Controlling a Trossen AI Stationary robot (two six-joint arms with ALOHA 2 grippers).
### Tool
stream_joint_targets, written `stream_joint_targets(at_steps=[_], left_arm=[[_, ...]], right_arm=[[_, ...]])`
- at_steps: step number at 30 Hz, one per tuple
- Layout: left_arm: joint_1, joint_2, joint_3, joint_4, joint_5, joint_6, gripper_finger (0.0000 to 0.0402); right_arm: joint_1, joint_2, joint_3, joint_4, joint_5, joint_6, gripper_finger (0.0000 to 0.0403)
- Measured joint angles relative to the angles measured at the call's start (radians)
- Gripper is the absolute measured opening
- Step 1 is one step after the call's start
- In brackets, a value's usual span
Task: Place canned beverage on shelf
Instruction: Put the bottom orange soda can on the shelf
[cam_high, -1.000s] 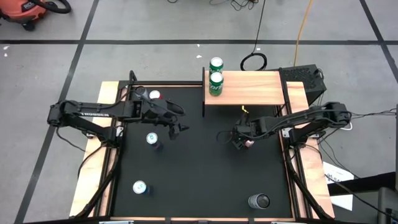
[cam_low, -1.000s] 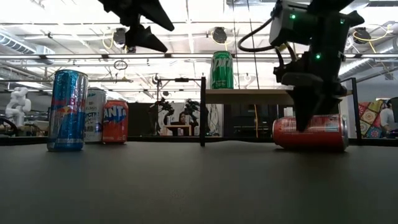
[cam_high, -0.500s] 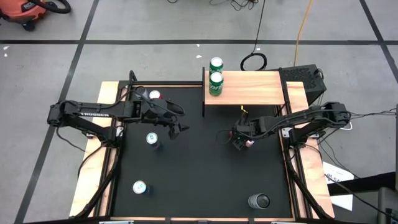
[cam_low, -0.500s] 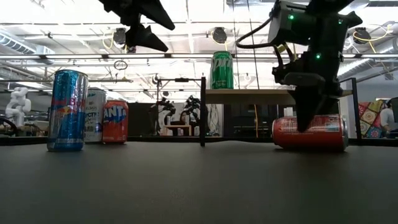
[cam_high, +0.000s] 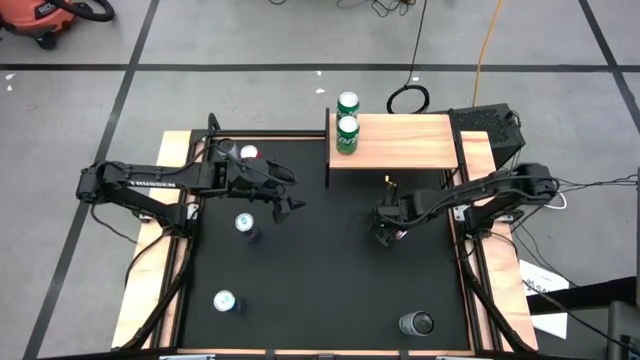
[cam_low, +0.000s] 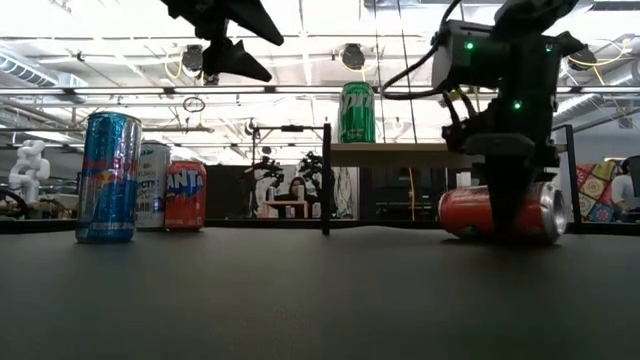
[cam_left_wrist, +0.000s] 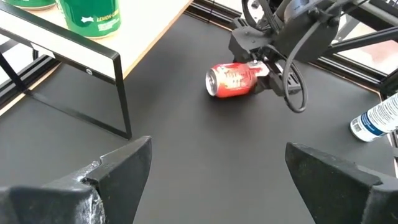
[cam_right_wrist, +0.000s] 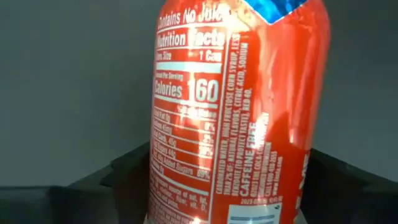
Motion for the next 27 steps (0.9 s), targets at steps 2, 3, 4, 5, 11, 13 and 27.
stream_joint_targets(at_steps=[2,3,4,5,11,13,27], left_arm=[[0.000,0.000,0.000,0.000,0.000,0.000,0.0368],[0.000,0.000,0.000,0.000,0.000,-0.001,0.0368],[0.000,0.000,0.000,0.000,0.000,-0.005,0.0368],[0.000,0.000,0.000,0.000,0.000,-0.015,0.0368],[0.000,-0.009,0.000,0.062,0.042,-0.008,0.0368],[0.000,-0.009,0.000,0.115,0.087,0.050,0.0368],[-0.028,0.010,0.001,0.530,0.428,0.304,0.0368]], right_arm=[[-0.001,-0.015,0.003,0.070,-0.029,0.018,0.0284],[0.000,-0.028,0.007,0.111,-0.041,0.024,0.0284],[0.002,-0.045,0.011,0.151,-0.048,0.029,0.0284],[0.005,-0.061,0.019,0.186,-0.047,0.033,0.0284],[0.006,-0.181,0.038,0.495,-0.036,-0.041,0.0291],[0.006,-0.208,0.039,0.625,-0.090,-0.091,0.0292],[0.006,-0.222,0.040,1.053,-0.356,-0.138,0.0296]])
